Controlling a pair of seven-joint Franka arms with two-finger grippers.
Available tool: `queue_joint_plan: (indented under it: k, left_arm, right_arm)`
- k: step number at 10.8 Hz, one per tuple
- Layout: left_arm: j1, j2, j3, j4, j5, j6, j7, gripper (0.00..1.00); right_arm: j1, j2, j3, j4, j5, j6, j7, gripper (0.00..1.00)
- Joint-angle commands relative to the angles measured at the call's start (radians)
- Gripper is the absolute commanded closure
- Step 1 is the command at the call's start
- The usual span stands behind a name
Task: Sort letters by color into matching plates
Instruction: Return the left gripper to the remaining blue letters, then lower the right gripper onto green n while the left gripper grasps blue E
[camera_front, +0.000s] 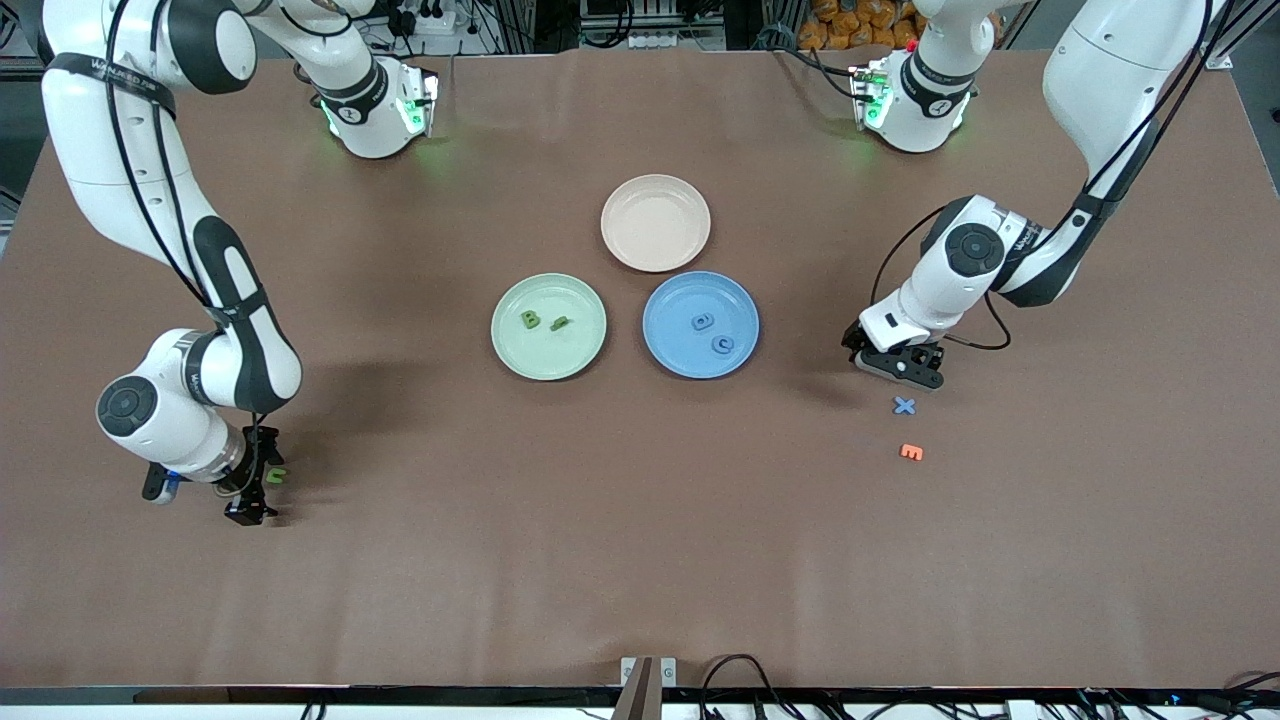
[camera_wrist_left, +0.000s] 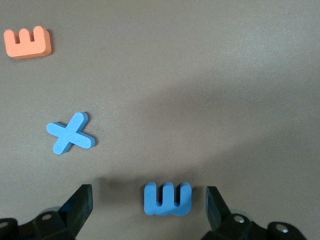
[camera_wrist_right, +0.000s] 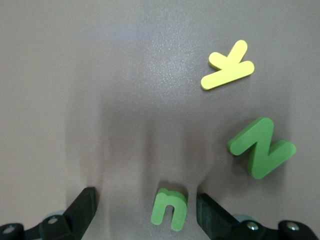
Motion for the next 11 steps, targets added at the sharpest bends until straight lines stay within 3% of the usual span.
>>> queue_joint_plan:
  k: [1,3,6,10,11]
  left_arm:
    - [-0.004,-0.019,-0.001,-0.01,0.024,0.014,0.001,0.0]
    - [-0.007,-0.014,-0.001,-0.007,0.024,0.014,-0.003,0.0]
    - [-0.012,0.004,-0.001,-0.009,0.009,0.014,-0.037,0.0]
    - [-0.015,0.007,-0.001,-0.01,0.011,0.014,-0.055,0.0]
    - [-0.015,0.007,-0.003,-0.01,0.009,0.014,-0.057,0.05]
  right_arm:
    - [0.0,-0.055,-0.002,-0.087,0.001,0.02,-0.047,0.08]
    - [0.0,-0.055,-0.002,-0.087,0.001,0.028,-0.049,0.11]
    - [0.003,-0.055,-0.002,-0.085,0.001,0.029,-0.067,0.24]
    - [0.003,-0.055,-0.002,-0.082,0.001,0.029,-0.084,0.28]
    - [0.003,-0.055,-0.002,-0.081,0.001,0.029,-0.088,0.31]
